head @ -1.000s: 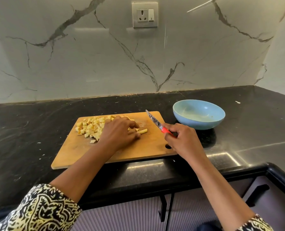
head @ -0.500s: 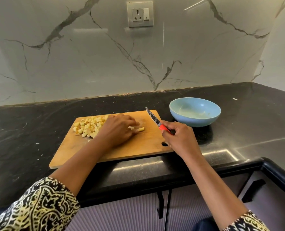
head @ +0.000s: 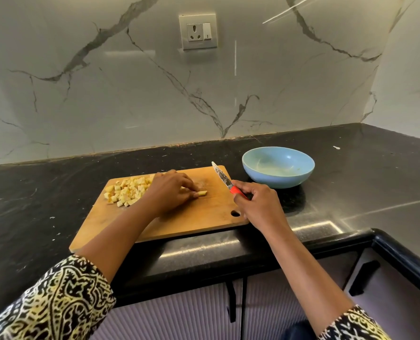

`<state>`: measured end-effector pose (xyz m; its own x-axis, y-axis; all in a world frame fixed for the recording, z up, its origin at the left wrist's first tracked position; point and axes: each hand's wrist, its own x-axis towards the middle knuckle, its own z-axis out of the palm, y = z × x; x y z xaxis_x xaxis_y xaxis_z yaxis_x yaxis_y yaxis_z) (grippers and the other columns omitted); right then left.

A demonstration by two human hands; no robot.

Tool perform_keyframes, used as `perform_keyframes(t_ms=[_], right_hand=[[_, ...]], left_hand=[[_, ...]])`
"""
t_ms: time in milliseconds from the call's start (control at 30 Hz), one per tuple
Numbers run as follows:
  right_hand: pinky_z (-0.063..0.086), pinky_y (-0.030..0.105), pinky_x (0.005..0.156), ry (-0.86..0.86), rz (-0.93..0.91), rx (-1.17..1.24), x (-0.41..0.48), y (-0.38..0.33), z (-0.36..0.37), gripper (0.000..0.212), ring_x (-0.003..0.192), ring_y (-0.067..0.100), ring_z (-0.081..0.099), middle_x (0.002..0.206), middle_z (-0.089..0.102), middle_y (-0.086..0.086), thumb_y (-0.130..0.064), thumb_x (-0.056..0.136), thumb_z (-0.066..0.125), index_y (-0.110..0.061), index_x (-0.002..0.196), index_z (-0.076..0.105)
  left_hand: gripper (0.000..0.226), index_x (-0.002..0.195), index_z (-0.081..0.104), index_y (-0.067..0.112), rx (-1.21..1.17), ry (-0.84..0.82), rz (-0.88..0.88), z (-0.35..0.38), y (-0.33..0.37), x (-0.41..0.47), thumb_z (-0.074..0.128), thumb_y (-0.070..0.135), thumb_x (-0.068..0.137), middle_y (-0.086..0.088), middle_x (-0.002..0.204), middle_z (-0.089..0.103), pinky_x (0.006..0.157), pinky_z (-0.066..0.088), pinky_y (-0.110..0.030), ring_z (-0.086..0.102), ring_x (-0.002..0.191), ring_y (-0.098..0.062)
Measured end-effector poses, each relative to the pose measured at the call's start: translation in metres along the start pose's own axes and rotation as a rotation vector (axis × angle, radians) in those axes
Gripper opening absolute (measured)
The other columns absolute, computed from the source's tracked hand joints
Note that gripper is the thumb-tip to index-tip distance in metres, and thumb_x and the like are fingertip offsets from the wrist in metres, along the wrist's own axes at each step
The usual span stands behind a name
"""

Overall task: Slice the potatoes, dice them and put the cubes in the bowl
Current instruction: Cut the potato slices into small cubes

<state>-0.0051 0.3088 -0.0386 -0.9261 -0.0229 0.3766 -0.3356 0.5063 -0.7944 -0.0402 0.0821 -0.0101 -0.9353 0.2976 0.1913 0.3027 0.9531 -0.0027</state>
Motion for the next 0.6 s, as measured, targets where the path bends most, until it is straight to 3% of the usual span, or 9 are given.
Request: perform_keyframes(t_ms=[233,400,500,600], right_hand=[[0.054,0.031,0.063,0.001,0.013,-0.002,0.000,0.002,0.000,0.032,0.054,0.005,0.053,0.068,0.061,-0.014,-0.025,0.090,0.063,-0.028,0.122,0.065],[0.052,0.026,0.063,0.013,-0.002,-0.082,-0.003,0.003,0.003,0.035,0.066,0.008,0.057,0.084,0.065,-0.008,-0.027,0.091,0.062,-0.028,0.126,0.062],[0.038,0.015,0.059,0.017,-0.027,-0.113,-0.003,0.003,0.003,0.035,0.066,0.006,0.053,0.085,0.064,-0.006,-0.027,0.092,0.061,-0.027,0.127,0.062],[0.036,0.014,0.058,0.014,-0.026,-0.119,-0.003,0.003,0.003,0.035,0.066,0.006,0.053,0.087,0.065,-0.006,-0.028,0.092,0.061,-0.027,0.127,0.062]], left_hand=[[0.027,0.101,0.067,0.035,0.013,0.132,-0.037,-0.004,-0.008,-0.011,0.059,0.055,0.085,0.012,0.117,0.062,0.079,0.028,-0.029,0.050,0.103,-0.009],[0.019,0.100,0.067,0.034,-0.162,0.280,-0.070,-0.017,-0.025,-0.033,0.070,0.037,0.081,0.010,0.111,0.065,0.084,0.028,-0.033,0.053,0.106,-0.012],[0.025,0.100,0.069,0.034,-0.317,0.427,-0.124,-0.022,-0.043,-0.047,0.071,0.017,0.081,0.012,0.101,0.064,0.092,0.043,-0.047,0.058,0.100,-0.016],[0.032,0.101,0.071,0.028,-0.391,0.628,-0.228,-0.026,-0.054,-0.049,0.062,0.003,0.084,0.010,0.093,0.060,0.080,0.052,-0.054,0.060,0.083,-0.014]])
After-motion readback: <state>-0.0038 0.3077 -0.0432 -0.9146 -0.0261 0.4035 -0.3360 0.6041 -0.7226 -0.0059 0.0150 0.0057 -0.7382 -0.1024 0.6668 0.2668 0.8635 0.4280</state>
